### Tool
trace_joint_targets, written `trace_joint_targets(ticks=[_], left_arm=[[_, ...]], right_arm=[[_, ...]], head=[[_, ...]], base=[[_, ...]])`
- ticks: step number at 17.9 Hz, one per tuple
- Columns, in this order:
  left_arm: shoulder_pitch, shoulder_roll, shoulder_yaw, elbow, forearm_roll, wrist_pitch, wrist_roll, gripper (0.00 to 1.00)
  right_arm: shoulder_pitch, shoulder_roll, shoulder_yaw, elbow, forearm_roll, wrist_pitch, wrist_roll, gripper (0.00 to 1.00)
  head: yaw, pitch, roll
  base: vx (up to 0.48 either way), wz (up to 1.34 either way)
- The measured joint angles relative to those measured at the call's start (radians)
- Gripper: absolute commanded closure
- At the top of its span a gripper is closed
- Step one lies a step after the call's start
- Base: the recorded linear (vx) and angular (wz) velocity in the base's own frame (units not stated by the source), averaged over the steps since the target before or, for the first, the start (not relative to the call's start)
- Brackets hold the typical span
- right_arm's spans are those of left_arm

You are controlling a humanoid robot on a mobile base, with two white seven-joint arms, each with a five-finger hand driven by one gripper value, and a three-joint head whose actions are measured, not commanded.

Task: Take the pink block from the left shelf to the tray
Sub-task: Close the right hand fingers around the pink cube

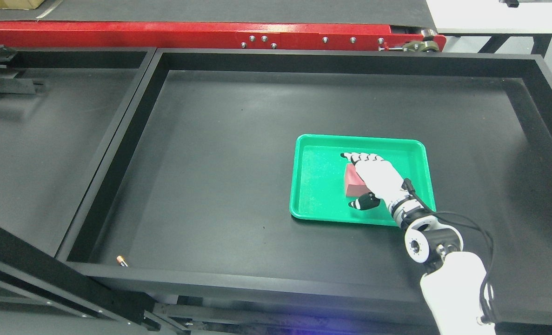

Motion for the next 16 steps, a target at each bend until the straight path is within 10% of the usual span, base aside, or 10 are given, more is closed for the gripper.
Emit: trace_joint_targets(ticks=[12, 16], left_arm=[[0.0, 0.0, 0.0, 0.0, 0.0, 0.0, 0.0, 0.0], [0.0, 0.0, 0.0, 0.0, 0.0, -0.001, 0.0, 0.0]], right_arm=[[0.0, 0.0, -0.001, 0.054, -0.006, -0.002, -0.002, 0.03], [0.0, 0.0, -0.003, 0.069, -0.006, 0.002, -0.006, 0.25]], head=[[0.0, 0.0, 0.0], [0.0, 0.0, 0.0]], base=[[0.035, 0.0], [0.007, 0.0]])
